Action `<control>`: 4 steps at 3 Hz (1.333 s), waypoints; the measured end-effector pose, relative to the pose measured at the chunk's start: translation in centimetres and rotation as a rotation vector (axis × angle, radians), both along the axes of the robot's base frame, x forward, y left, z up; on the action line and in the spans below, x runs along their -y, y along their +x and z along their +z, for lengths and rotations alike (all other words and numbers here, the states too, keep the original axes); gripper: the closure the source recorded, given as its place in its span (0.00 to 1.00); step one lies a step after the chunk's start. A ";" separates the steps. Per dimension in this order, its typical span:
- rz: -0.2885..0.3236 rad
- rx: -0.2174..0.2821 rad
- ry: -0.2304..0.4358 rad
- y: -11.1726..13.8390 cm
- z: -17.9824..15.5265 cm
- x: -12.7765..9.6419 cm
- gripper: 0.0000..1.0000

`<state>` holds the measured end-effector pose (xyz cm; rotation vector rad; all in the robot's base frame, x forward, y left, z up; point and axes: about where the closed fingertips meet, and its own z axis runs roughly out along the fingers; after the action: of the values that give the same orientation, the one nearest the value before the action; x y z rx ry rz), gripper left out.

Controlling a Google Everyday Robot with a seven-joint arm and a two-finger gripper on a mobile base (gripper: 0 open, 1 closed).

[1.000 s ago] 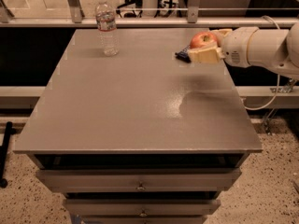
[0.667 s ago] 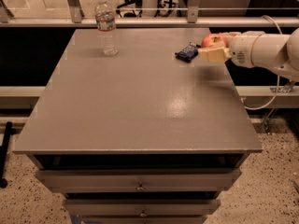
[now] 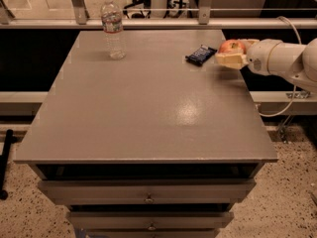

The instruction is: Move apple near rxbar blueberry

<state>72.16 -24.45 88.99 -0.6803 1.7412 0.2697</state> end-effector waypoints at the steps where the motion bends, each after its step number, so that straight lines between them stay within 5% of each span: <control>1: 0.016 0.000 0.026 1.1 -1.2 -0.3 1.00; 2: 0.037 -0.005 0.049 1.8 -2.0 -1.1 1.00; 3: 0.064 -0.018 0.069 2.5 -2.3 -2.2 0.87; 4: 0.084 -0.040 0.084 2.9 -2.7 -3.2 0.64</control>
Offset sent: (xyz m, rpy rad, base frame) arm 0.0261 0.0155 -0.0280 0.0787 0.0105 0.0587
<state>75.07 -21.30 86.27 -0.6917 1.7314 0.4155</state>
